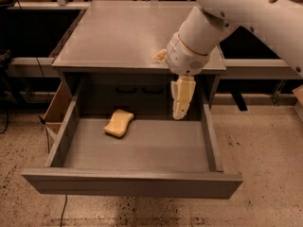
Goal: Pick sponge from top drawer and place on counter
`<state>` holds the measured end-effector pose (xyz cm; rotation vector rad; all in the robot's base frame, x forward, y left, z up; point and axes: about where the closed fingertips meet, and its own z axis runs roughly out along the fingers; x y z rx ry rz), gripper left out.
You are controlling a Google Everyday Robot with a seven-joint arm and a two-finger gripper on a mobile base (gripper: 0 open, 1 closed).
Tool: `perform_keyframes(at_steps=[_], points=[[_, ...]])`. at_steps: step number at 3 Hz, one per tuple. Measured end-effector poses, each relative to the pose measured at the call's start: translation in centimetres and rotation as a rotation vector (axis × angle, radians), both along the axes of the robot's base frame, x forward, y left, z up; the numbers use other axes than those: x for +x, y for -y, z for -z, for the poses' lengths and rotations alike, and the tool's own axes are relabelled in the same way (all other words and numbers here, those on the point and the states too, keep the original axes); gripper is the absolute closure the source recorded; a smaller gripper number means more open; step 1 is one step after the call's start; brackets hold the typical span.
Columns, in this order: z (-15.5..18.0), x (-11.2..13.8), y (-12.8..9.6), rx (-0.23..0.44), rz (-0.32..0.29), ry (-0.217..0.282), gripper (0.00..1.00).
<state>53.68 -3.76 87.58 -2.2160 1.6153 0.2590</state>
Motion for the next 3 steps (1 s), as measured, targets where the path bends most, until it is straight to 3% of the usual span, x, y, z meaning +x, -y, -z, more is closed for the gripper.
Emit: perform_keyframes(at_steps=[2, 3], points=[[0.5, 0.4, -0.2, 0.013, -0.007, -0.006, 0.0], [3.2, 1.6, -2.8, 0.069, -0.04, -0.042, 0.0]])
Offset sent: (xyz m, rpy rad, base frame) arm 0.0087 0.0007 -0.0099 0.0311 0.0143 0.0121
